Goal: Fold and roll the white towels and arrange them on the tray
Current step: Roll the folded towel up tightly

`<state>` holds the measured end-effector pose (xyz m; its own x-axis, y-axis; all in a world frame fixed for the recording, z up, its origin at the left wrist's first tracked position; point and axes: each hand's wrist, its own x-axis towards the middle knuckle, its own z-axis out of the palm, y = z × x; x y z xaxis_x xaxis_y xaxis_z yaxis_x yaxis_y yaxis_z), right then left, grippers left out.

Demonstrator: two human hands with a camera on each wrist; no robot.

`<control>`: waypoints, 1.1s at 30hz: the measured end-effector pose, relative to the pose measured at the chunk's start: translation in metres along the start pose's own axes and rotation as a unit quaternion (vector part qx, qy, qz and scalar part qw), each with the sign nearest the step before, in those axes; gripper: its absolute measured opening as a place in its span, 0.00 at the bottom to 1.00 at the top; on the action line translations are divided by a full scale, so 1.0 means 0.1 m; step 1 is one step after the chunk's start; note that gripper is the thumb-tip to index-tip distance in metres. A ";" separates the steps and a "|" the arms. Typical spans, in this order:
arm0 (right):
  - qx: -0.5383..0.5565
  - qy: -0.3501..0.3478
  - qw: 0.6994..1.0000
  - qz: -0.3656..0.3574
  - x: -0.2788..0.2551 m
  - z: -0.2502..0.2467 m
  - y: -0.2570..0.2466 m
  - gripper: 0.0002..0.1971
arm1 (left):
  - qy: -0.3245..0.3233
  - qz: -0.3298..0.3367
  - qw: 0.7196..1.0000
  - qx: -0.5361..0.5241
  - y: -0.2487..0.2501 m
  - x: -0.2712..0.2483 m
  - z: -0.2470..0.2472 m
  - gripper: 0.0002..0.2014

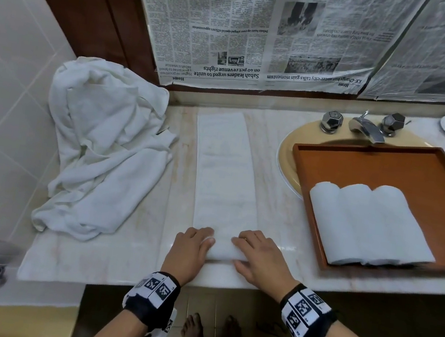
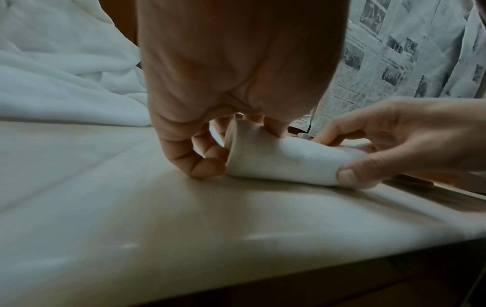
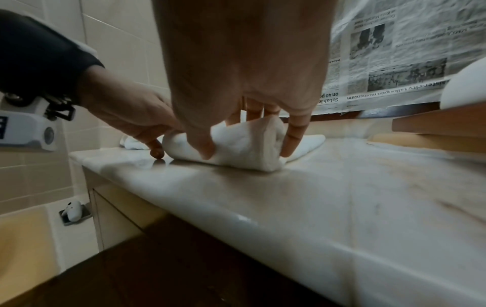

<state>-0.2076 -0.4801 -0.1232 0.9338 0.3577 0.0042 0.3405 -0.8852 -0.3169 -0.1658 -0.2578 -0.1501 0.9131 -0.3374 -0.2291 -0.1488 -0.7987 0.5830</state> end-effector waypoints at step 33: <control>-0.005 0.127 0.992 0.023 0.12 0.12 0.02 0.17 | -0.047 -0.009 0.999 -0.025 -0.03 0.09 -0.24 0.34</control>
<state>-0.1969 -0.4740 -0.1353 0.9458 0.2312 0.2281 0.2961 -0.9025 -0.3128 -0.1482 -0.2465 -0.1351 0.8754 -0.3699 -0.3113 -0.1105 -0.7800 0.6160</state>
